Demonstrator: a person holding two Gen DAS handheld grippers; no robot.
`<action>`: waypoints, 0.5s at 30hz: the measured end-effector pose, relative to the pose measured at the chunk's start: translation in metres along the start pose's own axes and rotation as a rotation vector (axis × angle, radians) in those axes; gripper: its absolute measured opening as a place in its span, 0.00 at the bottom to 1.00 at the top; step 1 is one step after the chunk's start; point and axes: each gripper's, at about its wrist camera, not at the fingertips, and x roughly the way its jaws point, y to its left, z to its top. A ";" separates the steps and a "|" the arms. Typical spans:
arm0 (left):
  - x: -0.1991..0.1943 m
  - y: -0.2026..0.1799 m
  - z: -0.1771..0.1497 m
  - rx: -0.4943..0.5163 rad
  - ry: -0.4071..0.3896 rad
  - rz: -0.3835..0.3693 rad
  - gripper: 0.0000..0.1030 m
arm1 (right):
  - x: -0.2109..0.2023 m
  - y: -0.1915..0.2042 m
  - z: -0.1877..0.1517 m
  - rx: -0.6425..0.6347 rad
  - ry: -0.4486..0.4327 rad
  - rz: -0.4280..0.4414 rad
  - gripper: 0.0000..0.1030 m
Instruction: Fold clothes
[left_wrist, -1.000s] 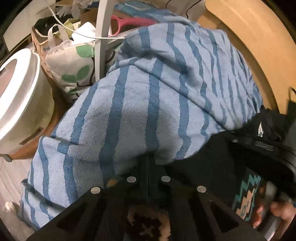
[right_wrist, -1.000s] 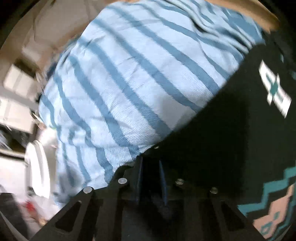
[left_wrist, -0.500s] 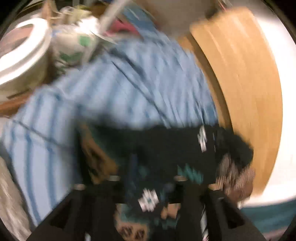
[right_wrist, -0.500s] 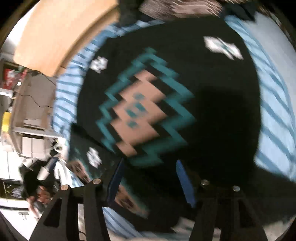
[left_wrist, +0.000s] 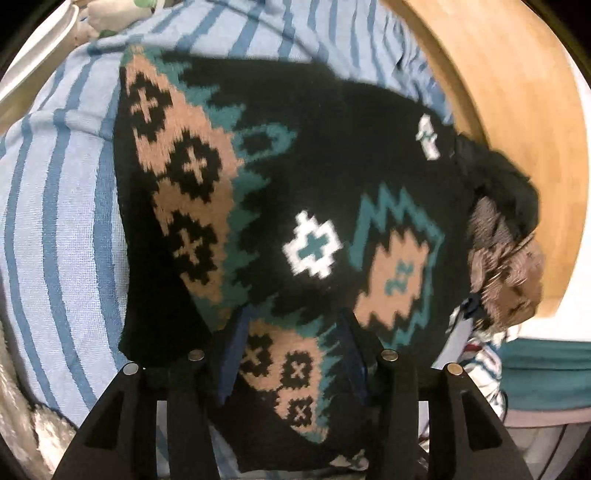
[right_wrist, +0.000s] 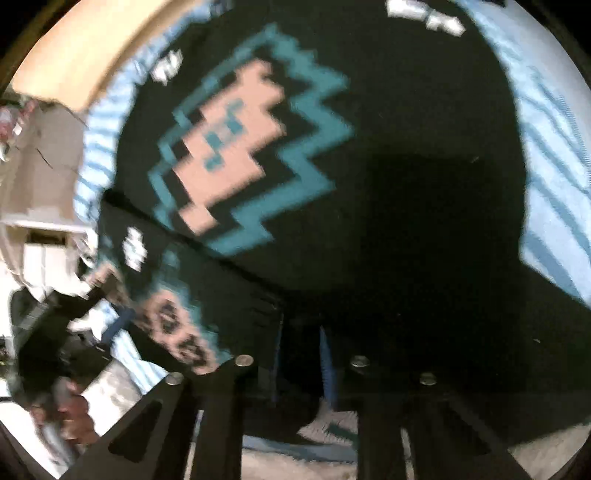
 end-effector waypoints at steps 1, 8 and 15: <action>-0.001 -0.001 0.000 0.003 -0.012 -0.001 0.49 | -0.008 -0.002 0.000 0.001 -0.028 -0.007 0.15; 0.025 -0.015 -0.022 0.047 0.055 0.064 0.49 | -0.021 -0.036 -0.003 0.117 -0.020 -0.009 0.24; 0.045 -0.065 -0.064 0.141 0.210 -0.063 0.51 | -0.112 -0.095 -0.042 0.357 -0.255 0.145 0.56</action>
